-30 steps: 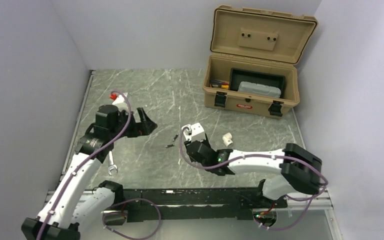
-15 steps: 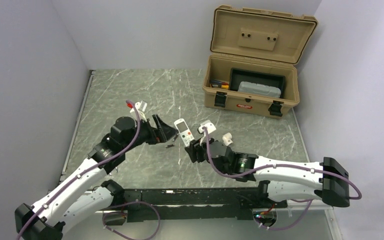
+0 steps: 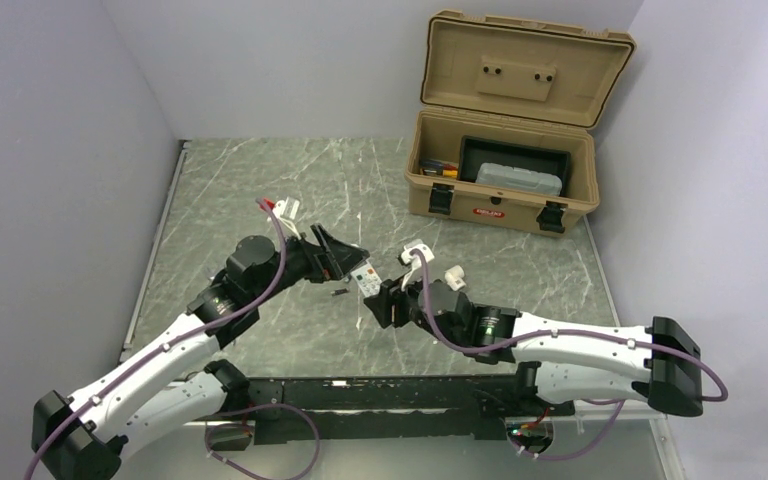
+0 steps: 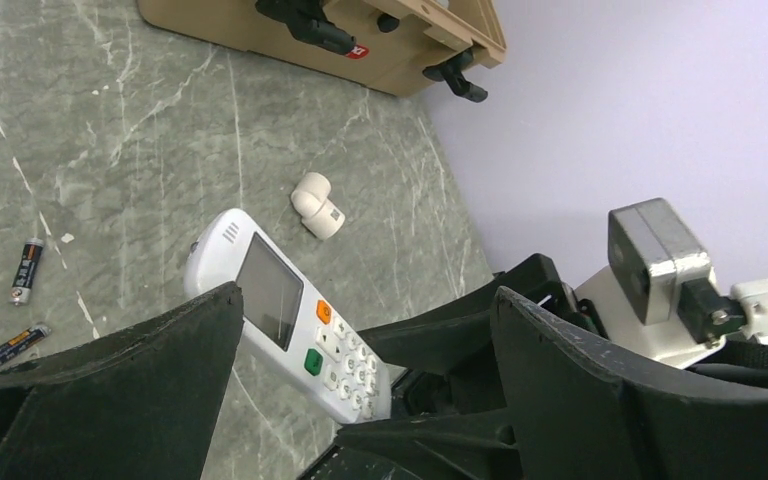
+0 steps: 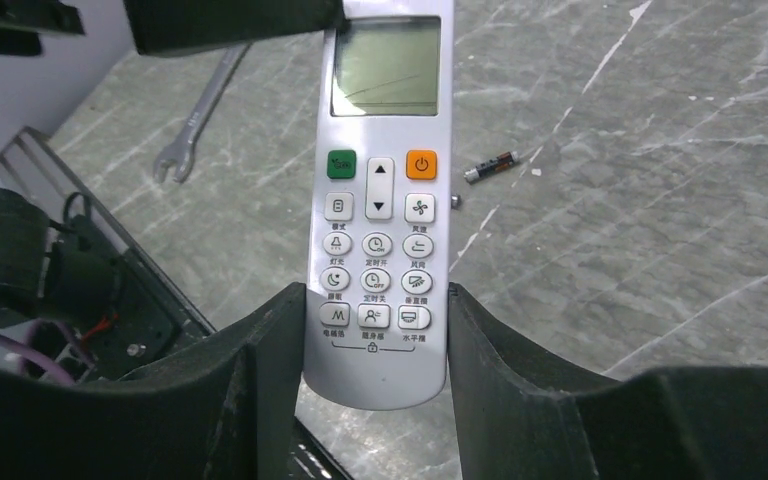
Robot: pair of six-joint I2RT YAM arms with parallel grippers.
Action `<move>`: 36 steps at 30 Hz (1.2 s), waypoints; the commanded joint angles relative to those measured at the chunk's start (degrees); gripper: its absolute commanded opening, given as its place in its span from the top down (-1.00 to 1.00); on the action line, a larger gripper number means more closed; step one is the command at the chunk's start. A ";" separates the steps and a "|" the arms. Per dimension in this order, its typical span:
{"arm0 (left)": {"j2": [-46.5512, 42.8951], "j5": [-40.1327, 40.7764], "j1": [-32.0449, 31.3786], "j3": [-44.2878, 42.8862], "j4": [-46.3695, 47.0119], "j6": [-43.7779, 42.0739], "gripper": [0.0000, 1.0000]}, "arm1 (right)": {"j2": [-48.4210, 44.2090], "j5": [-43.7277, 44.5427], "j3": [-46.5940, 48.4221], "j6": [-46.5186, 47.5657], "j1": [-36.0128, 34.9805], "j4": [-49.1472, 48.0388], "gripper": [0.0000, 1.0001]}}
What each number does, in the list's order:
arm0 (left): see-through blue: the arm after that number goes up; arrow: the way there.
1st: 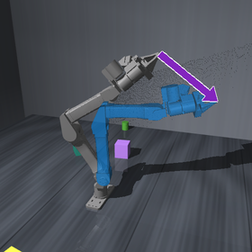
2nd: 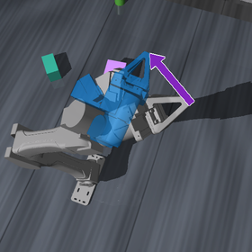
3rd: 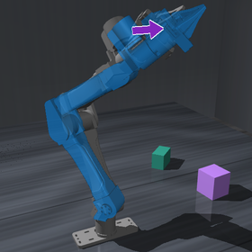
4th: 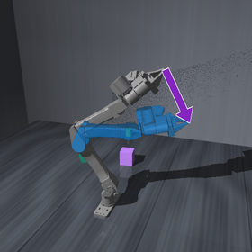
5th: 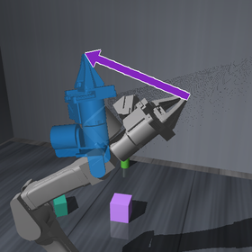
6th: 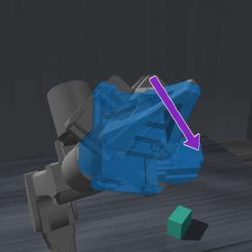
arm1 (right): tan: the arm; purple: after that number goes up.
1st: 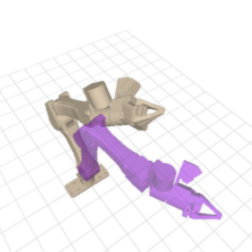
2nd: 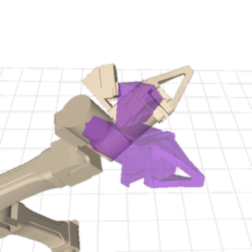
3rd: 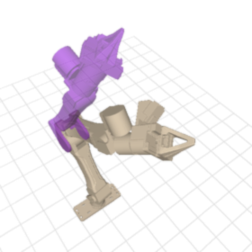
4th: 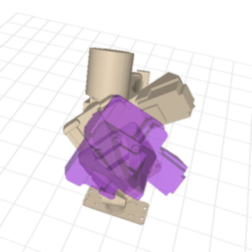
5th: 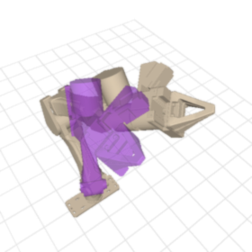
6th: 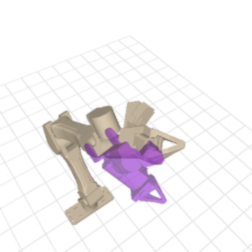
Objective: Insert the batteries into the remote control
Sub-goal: Adjust the remote control.
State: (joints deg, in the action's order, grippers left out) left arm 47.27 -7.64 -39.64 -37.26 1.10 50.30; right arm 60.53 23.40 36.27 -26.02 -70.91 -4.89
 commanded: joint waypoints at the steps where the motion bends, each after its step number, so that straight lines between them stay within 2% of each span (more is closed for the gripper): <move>1: -1.71 0.37 -0.41 0.60 3.75 -1.51 -0.95 | -3.81 -1.93 0.11 -2.78 0.33 -5.27 1.00; 6: -6.40 2.50 -0.28 -1.53 1.14 -7.74 -0.99 | -8.46 -8.94 -0.96 -6.59 4.41 -6.76 1.00; 11: -8.15 0.54 -0.21 -1.84 4.59 -11.17 -0.99 | -12.02 -29.80 -5.01 -14.57 15.94 -17.25 1.00; 15: -8.01 -1.72 -0.19 0.28 11.38 -9.67 -0.99 | -11.20 -40.05 -5.91 -19.66 20.57 -24.41 1.00; 19: -6.78 -3.89 -0.21 2.77 18.85 -7.39 -0.99 | -10.79 -42.93 -9.31 -26.07 22.25 -34.59 1.00; 26: -5.19 -4.55 -0.26 4.31 24.54 -6.45 -0.99 | -3.16 -43.88 -17.55 -45.46 25.48 -64.23 1.00; 33: -2.75 -5.15 -0.25 4.62 30.28 -4.81 -0.98 | 7.74 -44.95 -18.30 -54.25 25.39 -82.66 1.00; 36: -1.36 -6.10 -0.26 5.20 33.78 -3.85 -0.86 | 9.76 -45.04 -17.87 -55.77 25.49 -85.75 1.00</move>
State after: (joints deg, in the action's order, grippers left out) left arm 44.62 -11.62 -39.83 -32.42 26.57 44.73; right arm 68.77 -20.32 17.80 -76.20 -45.50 -74.94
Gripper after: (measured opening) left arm 0.964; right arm 0.517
